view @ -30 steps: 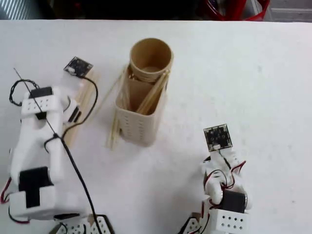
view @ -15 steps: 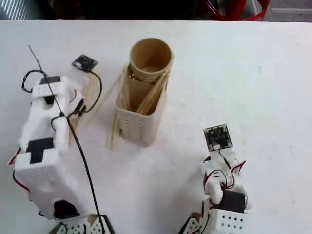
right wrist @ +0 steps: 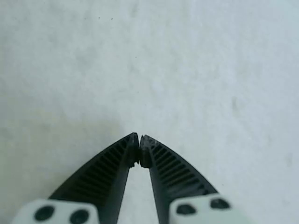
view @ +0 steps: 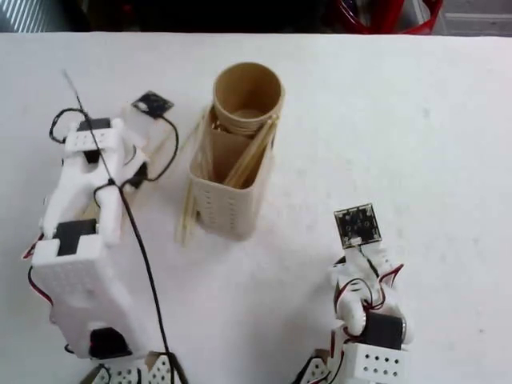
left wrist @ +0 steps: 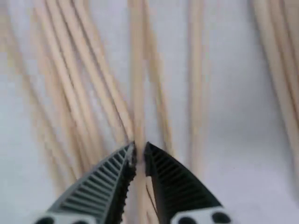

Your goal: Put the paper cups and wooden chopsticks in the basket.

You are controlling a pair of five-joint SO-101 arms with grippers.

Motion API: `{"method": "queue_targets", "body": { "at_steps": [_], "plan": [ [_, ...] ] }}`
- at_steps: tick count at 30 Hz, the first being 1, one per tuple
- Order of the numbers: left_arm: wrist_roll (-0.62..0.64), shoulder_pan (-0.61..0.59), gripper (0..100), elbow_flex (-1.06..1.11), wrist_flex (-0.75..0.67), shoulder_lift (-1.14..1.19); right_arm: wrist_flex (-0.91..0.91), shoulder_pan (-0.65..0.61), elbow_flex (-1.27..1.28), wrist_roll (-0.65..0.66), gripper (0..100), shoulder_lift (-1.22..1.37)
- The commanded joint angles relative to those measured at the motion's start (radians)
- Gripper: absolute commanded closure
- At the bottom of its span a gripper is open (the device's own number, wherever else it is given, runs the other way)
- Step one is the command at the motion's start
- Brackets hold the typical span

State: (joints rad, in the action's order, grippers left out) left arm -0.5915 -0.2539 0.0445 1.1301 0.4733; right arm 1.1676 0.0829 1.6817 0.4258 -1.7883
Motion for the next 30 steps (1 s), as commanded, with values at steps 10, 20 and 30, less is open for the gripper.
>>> {"method": "queue_targets", "body": {
  "at_steps": [10, 20, 30],
  "plan": [
    [0.026, 0.025, 92, -0.072, 0.109, -0.159, -0.012, 0.002, 0.009, -0.002, 98.1, -0.002],
    [0.04, -0.154, 84, -0.157, 0.041, -0.252, -0.012, 0.002, 0.009, -0.002, 98.1, -0.002],
    [0.397, -0.193, 85, -0.258, -0.175, 0.111, -0.012, 0.002, 0.009, -0.002, 98.1, -0.002]
  ]
}}
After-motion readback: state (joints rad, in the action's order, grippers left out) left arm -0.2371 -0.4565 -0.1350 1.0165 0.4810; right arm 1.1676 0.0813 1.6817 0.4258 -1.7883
